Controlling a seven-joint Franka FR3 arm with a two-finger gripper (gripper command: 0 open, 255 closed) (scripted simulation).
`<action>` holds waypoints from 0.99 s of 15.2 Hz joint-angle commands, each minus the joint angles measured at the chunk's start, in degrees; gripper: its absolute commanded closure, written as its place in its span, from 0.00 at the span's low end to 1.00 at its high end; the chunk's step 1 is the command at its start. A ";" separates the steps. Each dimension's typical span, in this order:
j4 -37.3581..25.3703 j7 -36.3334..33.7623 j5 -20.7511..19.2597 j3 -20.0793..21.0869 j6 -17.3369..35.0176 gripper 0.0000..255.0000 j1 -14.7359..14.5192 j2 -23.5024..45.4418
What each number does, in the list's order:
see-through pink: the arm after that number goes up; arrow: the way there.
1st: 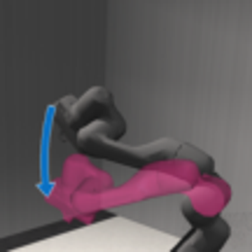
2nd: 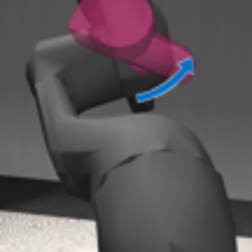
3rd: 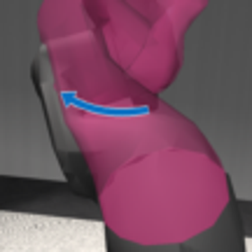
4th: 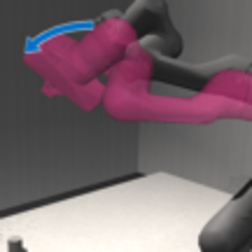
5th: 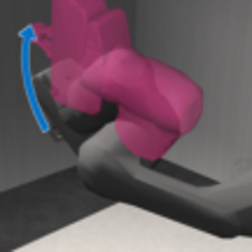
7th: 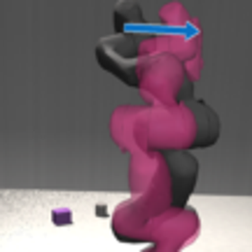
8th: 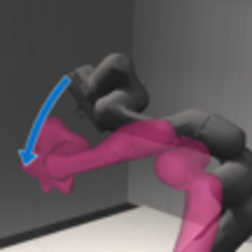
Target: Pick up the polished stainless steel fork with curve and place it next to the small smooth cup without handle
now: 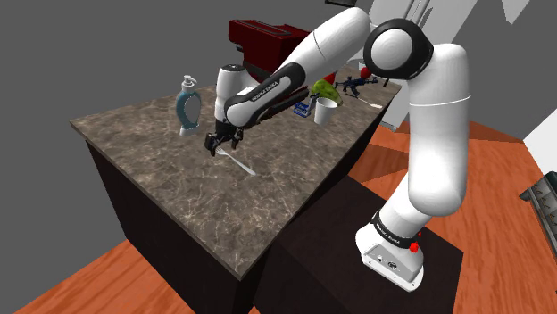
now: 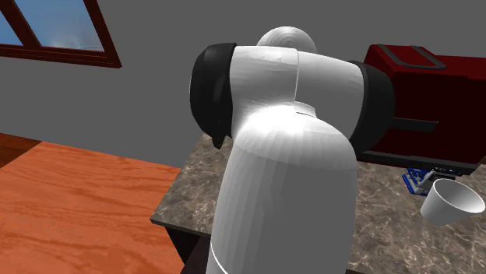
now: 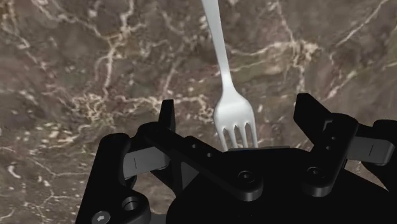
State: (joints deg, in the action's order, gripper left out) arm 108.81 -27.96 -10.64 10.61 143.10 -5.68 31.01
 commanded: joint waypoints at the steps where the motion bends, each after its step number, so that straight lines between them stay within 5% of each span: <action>1: 0.00 -0.08 -0.12 -0.10 0.43 0.00 -0.05 0.41; 7: 0.00 -0.08 -0.12 -0.10 0.42 0.00 -0.05 0.40; 8: 0.00 -0.08 -0.12 -0.10 0.42 1.00 -0.05 0.40; 15: 0.18 0.36 0.03 -0.07 0.25 1.00 0.32 0.05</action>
State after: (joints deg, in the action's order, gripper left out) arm 108.82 -27.61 -10.68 10.36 143.35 -5.24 30.93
